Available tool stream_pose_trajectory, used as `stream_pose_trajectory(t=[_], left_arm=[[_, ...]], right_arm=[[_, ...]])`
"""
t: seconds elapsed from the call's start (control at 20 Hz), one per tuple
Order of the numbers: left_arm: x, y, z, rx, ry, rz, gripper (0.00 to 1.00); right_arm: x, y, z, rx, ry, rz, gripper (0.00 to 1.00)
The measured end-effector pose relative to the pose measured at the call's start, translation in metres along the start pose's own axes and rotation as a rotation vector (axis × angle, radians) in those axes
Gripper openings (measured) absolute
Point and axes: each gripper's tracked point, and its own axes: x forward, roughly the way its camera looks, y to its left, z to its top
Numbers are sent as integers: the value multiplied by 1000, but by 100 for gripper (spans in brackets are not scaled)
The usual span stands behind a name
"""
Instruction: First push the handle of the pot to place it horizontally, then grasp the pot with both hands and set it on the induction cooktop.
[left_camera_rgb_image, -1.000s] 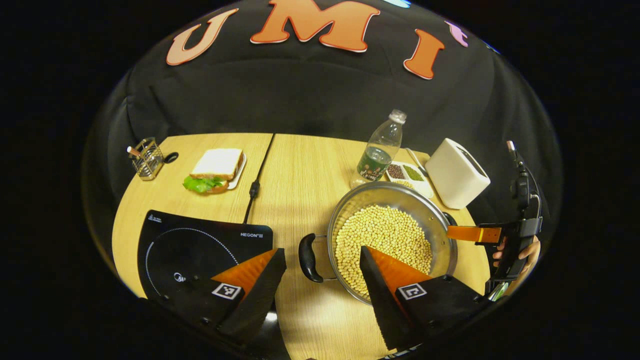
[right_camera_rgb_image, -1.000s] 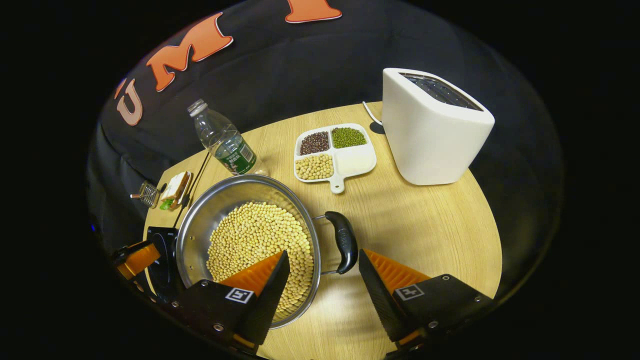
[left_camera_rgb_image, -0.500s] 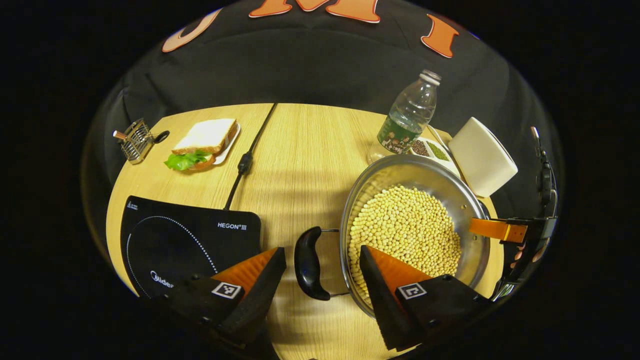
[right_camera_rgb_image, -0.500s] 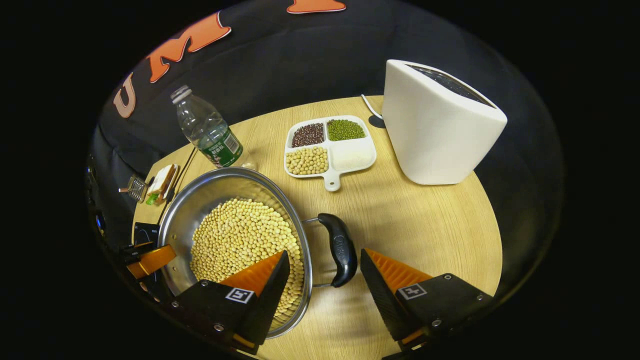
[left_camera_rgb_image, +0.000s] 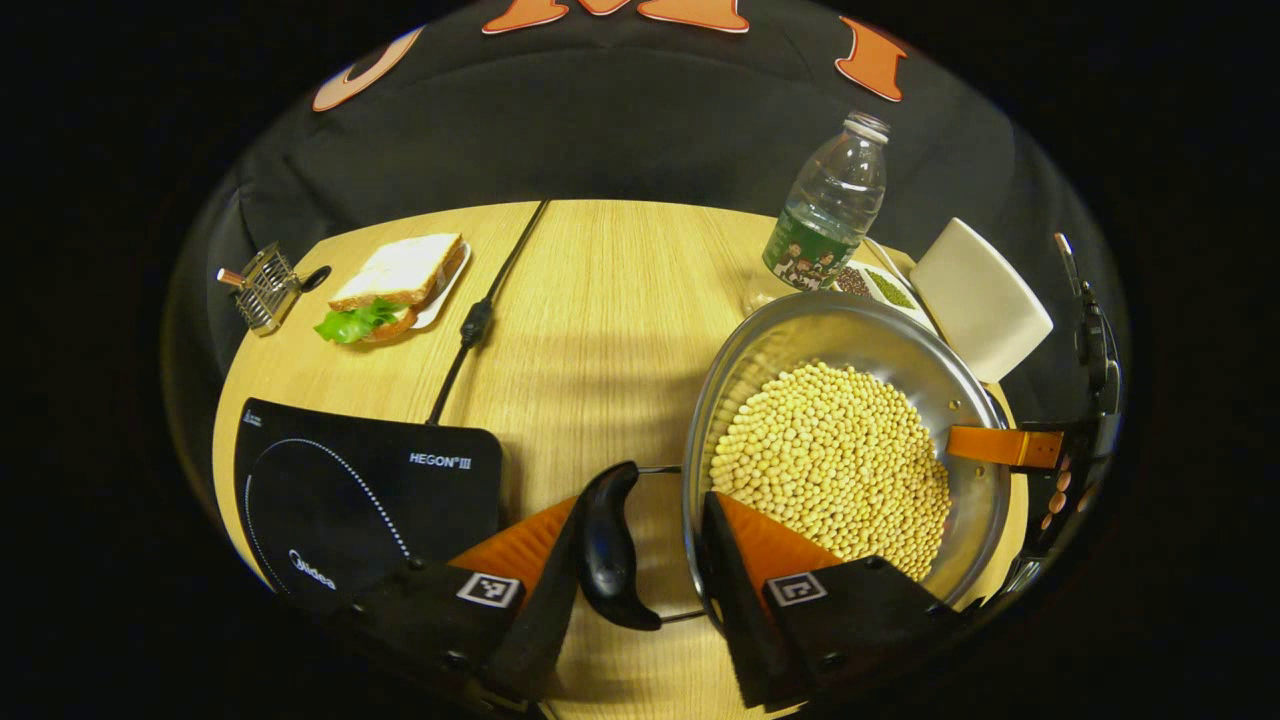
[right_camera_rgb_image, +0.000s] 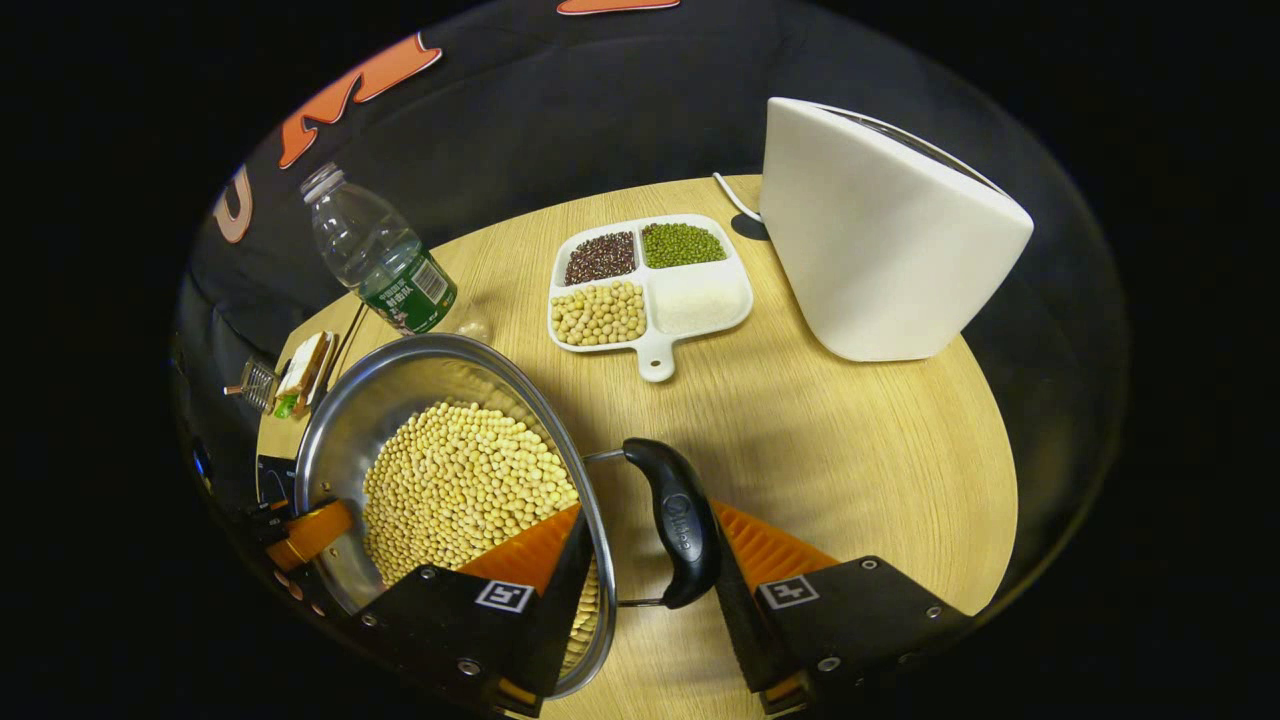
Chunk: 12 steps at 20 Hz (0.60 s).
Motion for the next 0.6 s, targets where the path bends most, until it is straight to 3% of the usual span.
stream_pose_trajectory(t=[0.2, 0.6], left_arm=[[6, 5, 7, 5, -46, 44, 71], [7, 4, 13, 46, -115, 41, 64]], right_arm=[[-4, 0, -3, -41, -8, -16, 65], [-14, 2, -10, -67, -26, -39, 55]])
